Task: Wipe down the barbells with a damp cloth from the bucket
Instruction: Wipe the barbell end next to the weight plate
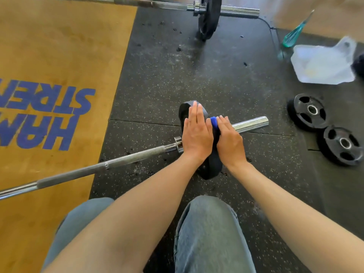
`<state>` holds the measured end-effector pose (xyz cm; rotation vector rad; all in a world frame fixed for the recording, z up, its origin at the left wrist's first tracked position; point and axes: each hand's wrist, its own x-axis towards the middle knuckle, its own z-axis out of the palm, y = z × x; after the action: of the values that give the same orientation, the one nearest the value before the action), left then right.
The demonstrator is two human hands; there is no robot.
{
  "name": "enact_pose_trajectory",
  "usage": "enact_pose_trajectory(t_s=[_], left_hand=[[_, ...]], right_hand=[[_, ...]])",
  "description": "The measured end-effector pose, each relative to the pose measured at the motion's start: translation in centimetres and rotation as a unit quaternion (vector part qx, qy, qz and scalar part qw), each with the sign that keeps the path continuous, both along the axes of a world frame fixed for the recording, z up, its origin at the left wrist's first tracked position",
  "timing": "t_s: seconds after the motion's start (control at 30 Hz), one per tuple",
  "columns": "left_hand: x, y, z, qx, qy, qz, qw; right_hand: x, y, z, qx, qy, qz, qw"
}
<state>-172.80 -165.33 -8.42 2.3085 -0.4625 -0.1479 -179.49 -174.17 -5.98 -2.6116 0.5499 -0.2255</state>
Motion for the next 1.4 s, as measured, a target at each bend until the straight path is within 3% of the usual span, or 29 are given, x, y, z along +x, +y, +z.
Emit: enact_pose_trajectory(t_s=[0.4,0.53,0.6,0.7,0.93,1.1,1.23,1.3,1.4], left_hand=[[5.6,-1.4,0.8,-0.016,0.061,-0.013,0.998],[7.5,-1.1,-0.5,0.069,0.034,-0.044,0.996],[8.2,-0.6,-0.7,0.111,0.003,-0.04,0.993],[8.1,-0.8,-0.3,0.125,-0.012,-0.007,0.992],[5.3,-3.8,1.8,0.16,-0.022,0.147,0.976],[1.1,-6.6,1.2,0.148,-0.067,0.227,0.96],[-0.4,-7.1,1.5,0.17,-0.103,0.236,0.951],[-0.8,-6.9,1.3,0.158,-0.105,0.239,0.952],[-1.2,-7.2,1.1,0.158,-0.116,0.237,0.952]], right_hand=[[2.9,-6.9,0.1,-0.065,0.128,0.072,0.987],[4.8,-8.4,-3.4,-0.034,0.13,0.109,0.985],[5.7,-8.1,-5.5,-0.019,0.121,0.197,0.973],[6.6,-8.5,-9.3,-0.033,0.096,0.319,0.942],[6.7,-12.0,-9.0,-0.145,-0.004,0.394,0.908],[5.8,-13.9,-7.4,-0.141,0.059,0.389,0.909],[5.6,-10.7,-7.7,-0.131,0.047,0.471,0.871],[5.6,-12.1,-8.5,-0.117,0.038,0.472,0.873],[4.4,-16.7,-8.9,-0.091,0.029,0.401,0.911]])
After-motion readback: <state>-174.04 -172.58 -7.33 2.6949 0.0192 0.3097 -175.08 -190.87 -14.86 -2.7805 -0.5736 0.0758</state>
